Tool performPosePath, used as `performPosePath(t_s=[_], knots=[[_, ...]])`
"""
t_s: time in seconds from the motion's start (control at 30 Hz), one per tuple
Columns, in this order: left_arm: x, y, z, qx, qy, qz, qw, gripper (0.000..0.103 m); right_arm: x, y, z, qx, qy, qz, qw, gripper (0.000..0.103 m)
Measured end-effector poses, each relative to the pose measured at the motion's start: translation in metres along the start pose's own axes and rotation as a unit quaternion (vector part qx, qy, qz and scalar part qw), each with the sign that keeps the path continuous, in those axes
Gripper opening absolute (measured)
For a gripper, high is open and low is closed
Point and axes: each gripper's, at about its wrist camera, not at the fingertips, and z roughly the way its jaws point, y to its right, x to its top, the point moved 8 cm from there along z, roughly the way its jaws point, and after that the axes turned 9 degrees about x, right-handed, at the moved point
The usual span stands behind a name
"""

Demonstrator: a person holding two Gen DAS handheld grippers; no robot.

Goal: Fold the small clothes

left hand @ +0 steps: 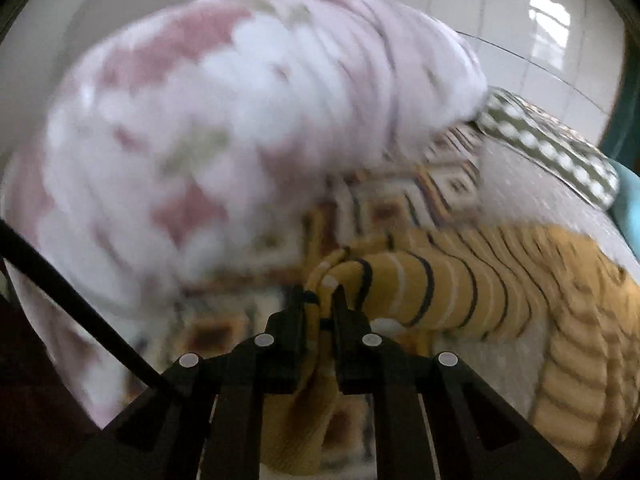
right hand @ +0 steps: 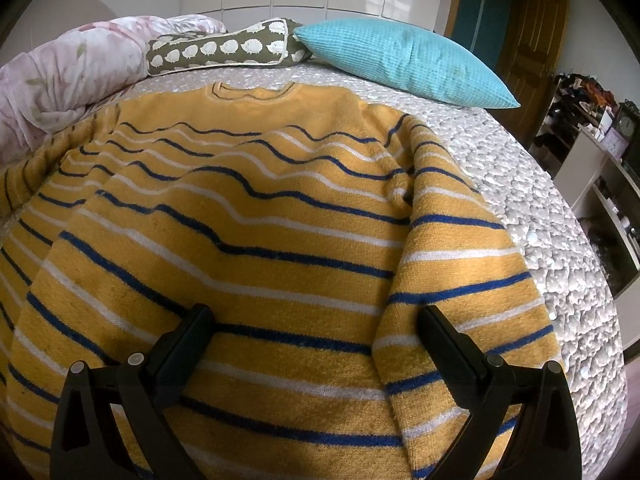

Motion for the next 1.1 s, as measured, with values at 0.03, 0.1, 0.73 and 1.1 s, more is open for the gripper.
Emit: performPosePath(t_s=[0.03, 0.1, 0.73, 1.1], knots=[[0.011, -0.002, -0.001, 0.004, 0.008, -0.001, 1.0, 0.011, 0.0, 0.0, 0.0, 0.0, -0.001, 0.0, 1.0, 0.103], [0.019, 0.001, -0.013, 0.001, 0.026, 0.004, 0.9997, 0.011, 0.0, 0.0, 0.0, 0.0, -0.002, 0.0, 1.0, 0.103], [-0.099, 0.359, -0.29, -0.449, 0.03, 0.218, 0.8659, 0.055, -0.001, 0.003, -0.003, 0.021, 0.006, 0.015, 1.0, 0.103], [-0.1, 0.223, -0.223, -0.272, 0.013, 0.172, 0.9467, 0.073, 0.0, 0.001, -0.003, 0.021, 0.006, 0.014, 1.0, 0.103]])
